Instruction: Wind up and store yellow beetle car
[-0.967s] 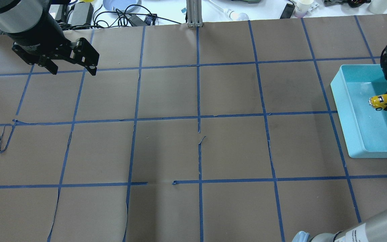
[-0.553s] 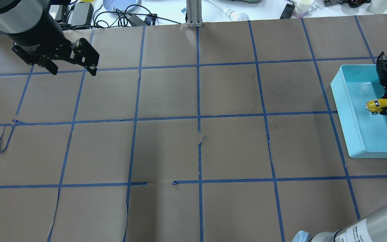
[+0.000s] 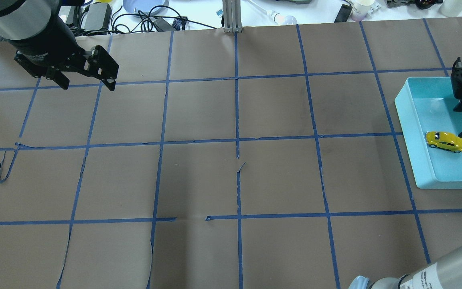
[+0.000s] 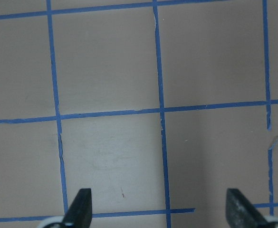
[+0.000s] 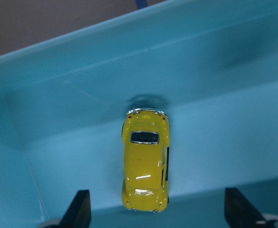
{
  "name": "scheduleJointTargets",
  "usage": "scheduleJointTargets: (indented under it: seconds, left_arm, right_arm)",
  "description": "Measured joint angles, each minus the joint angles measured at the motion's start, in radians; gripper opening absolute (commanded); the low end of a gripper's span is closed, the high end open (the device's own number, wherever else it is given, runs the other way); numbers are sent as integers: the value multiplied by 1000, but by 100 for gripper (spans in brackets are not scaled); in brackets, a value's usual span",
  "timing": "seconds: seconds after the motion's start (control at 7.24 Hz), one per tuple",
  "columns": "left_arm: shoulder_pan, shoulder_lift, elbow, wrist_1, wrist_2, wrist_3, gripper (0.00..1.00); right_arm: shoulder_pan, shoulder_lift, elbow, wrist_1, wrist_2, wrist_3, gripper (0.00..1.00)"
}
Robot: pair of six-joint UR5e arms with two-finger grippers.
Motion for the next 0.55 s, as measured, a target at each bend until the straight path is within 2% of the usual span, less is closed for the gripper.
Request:
scheduleJointTargets:
  seconds: [0.41,0.55]
  left_arm:
    - [0,0,0,0,1,0,100]
    - [0,0,0,0,1,0,100]
  right_arm:
    - [27,-197,-12,241,77,527,100]
    - [63,-258,-31,272,88,734,100]
